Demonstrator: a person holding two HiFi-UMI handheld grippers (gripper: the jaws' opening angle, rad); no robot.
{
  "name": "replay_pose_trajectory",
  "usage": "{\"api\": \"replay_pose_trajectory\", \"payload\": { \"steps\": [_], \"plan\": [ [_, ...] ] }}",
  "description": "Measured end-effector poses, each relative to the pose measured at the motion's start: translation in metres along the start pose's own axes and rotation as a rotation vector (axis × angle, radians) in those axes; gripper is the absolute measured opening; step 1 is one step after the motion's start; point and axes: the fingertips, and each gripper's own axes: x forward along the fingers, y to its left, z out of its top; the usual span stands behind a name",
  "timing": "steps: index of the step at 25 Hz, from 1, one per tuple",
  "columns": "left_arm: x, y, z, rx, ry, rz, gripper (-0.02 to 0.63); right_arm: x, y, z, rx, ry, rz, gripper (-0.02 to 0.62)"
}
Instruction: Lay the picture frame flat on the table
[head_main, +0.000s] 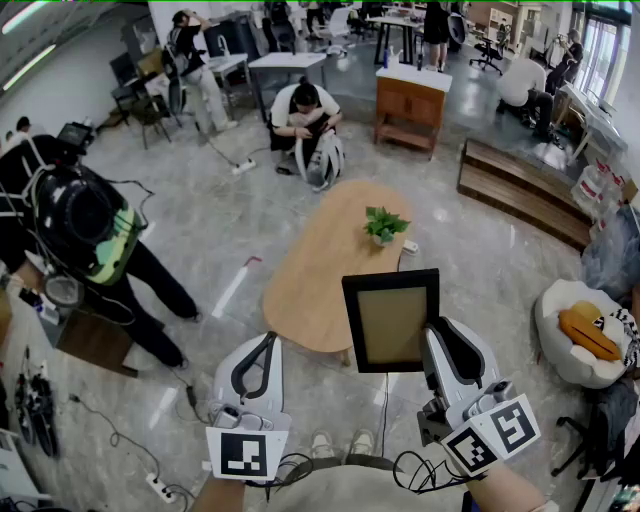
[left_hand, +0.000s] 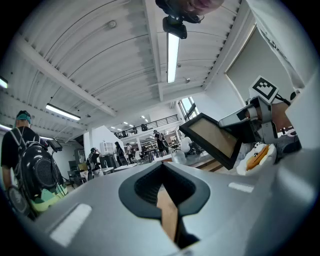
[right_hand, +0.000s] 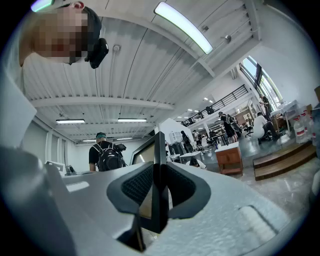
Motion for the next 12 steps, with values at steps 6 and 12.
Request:
{"api": "replay_pose_trajectory", "payload": {
  "steps": [6,12],
  "plan": [
    [0.006,-0.014,-0.005,-0.003,-0.002,0.003,0.02,-0.005,-0.015,-0.005,0.019,0.007,-0.001,0.083],
    [0.008,-0.025,-0.011,0.005,0.017,0.012,0.02,-0.01,-0.025,-0.009,0.018,0.019,0.012,0.083]
  ]
}}
